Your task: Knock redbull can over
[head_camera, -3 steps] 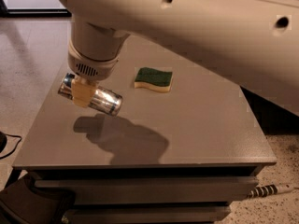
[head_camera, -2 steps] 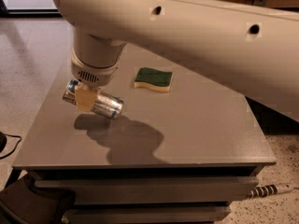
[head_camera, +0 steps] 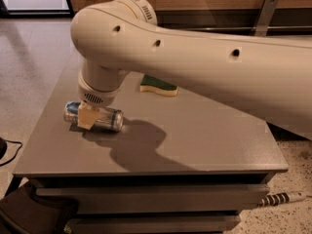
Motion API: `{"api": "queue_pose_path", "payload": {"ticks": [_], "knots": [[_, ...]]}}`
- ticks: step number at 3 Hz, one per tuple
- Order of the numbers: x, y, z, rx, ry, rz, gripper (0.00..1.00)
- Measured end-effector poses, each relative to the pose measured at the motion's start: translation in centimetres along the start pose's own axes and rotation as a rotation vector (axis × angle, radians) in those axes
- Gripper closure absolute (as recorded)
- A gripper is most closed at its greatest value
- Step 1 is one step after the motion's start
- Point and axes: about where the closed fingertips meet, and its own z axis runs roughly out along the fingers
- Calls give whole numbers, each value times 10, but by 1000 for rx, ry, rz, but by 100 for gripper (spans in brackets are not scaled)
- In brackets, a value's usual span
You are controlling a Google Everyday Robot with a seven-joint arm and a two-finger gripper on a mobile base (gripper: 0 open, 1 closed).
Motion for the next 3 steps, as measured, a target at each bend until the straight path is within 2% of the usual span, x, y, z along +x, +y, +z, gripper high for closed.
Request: {"api": "queue_pose_path", "payload": {"ticks": [1, 2, 3], "knots": [[-3, -1, -1, 7, -9, -2, 82], [-4, 0, -1, 8, -9, -4, 58], [-5, 0, -2, 8, -9, -6, 27]]}}
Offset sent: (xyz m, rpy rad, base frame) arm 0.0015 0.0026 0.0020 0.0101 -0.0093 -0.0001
